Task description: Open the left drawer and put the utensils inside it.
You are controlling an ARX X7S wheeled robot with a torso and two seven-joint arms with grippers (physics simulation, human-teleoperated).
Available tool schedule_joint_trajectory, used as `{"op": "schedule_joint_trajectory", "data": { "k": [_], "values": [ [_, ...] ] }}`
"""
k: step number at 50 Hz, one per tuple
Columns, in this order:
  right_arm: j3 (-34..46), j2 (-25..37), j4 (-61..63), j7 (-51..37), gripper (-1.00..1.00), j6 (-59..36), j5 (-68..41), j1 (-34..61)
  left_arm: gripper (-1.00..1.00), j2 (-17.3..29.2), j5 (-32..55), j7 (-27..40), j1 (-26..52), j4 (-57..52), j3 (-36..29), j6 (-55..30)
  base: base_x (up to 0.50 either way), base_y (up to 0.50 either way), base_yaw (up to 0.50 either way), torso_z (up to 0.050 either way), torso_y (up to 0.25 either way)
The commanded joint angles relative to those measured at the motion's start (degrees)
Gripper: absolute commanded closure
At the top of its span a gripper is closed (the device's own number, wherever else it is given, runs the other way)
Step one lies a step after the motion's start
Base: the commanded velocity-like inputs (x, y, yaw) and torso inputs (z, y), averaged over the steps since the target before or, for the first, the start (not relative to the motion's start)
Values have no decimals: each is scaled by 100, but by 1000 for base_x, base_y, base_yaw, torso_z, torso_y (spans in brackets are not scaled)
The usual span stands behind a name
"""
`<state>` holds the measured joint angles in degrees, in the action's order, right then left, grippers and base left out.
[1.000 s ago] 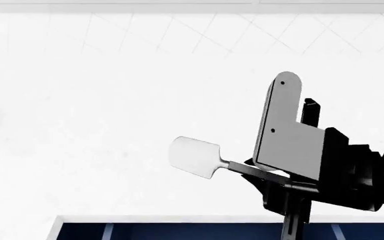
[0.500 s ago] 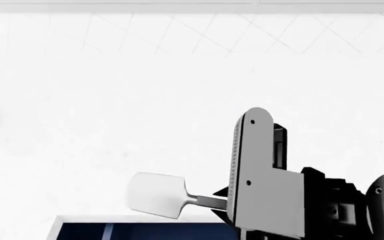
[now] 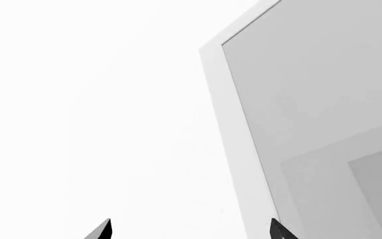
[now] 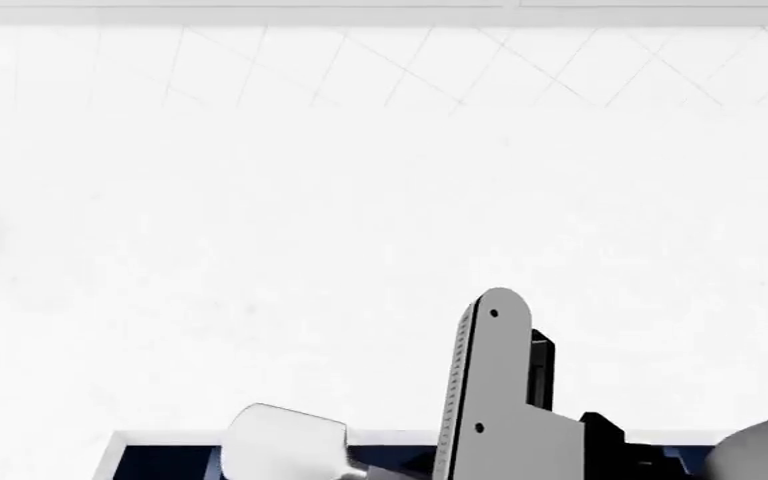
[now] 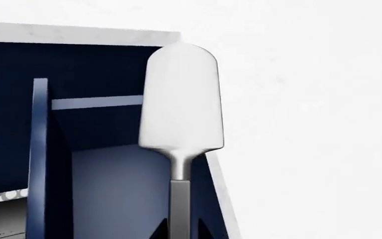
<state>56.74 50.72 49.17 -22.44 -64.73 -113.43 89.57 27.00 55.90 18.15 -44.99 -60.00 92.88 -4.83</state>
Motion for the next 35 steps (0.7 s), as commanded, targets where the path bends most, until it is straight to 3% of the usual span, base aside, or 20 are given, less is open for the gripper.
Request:
{"op": "schedule_joint_trajectory", "data": {
  "k": [1, 35],
  "values": [
    [77, 204, 235, -398, 100, 347, -126, -373, -100, 14, 78, -3, 0, 0, 98, -54, 0, 0, 0, 0, 0],
    [380, 548, 603, -811, 100, 419, -838, -608, -100, 69, 149, 30, 0, 0, 163, -105, 0, 0, 0, 0, 0]
  ]
}}
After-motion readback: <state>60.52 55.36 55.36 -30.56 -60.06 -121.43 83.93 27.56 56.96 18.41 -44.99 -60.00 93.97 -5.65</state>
